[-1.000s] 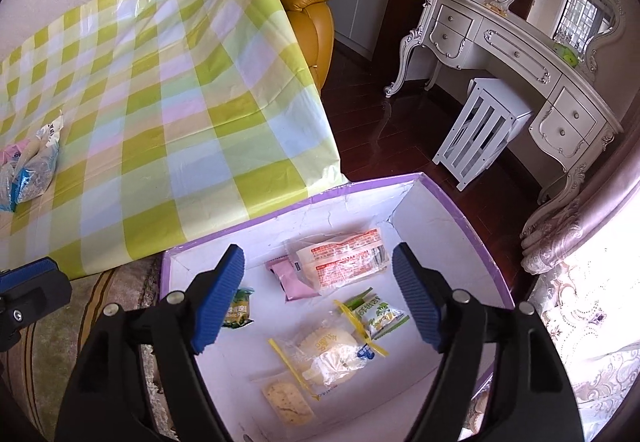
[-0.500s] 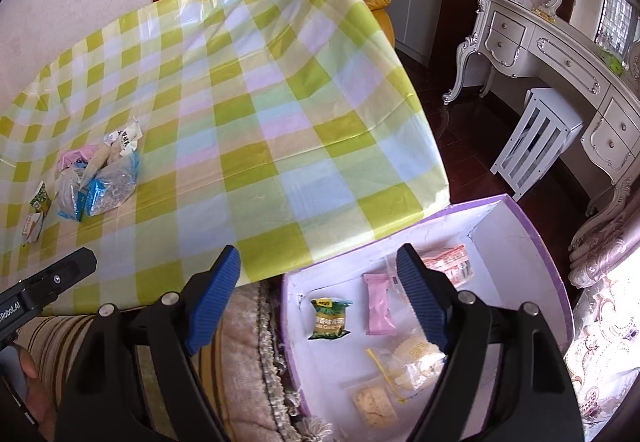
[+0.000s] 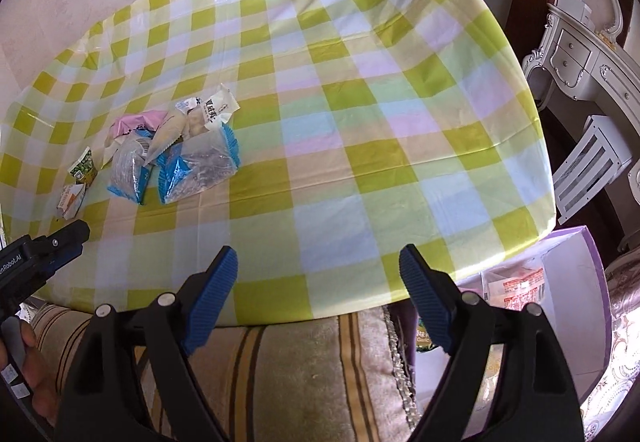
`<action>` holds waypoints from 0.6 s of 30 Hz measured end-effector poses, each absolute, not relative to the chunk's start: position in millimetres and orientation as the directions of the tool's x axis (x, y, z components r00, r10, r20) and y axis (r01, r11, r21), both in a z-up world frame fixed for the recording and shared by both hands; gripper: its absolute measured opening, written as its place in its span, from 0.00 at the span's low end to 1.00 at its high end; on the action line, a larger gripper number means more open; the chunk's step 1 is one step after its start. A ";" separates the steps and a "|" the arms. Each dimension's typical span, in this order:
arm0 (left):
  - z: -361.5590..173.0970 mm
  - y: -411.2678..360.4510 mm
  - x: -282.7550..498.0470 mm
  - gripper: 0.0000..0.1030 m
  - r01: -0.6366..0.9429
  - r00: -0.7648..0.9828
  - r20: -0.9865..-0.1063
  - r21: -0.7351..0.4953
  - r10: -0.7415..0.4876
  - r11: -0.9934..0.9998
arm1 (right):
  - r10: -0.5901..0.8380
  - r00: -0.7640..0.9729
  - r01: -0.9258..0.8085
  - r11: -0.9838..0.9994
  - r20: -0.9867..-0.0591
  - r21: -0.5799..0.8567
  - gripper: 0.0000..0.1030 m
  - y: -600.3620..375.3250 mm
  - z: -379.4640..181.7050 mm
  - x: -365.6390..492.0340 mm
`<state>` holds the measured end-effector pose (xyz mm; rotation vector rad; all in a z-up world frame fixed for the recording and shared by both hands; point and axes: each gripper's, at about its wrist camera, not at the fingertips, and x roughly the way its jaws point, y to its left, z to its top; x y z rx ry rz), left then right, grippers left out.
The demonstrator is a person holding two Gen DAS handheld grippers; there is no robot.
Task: Organize snacks
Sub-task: 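Move both tools back over the snack pile on the table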
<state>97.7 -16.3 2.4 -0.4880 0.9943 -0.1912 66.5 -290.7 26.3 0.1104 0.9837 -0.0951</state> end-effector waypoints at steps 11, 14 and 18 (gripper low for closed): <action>-1.5 57.3 118.2 0.53 -0.240 0.597 -0.780 -0.399 -0.190 0.885 | 0.012 0.584 0.034 0.999 -0.812 0.039 0.89 -247.9 25.3 106.4; 1.6 64.5 126.2 0.68 -0.247 0.607 -0.784 -0.343 -0.131 0.906 | 0.021 0.598 -0.003 1.000 -0.801 0.024 0.90 -234.8 27.6 120.2; 0.3 67.6 140.7 0.76 -0.236 0.599 -0.796 -0.277 -0.085 0.931 | 0.034 0.597 -0.054 0.999 -0.802 0.002 0.92 -218.8 25.3 140.4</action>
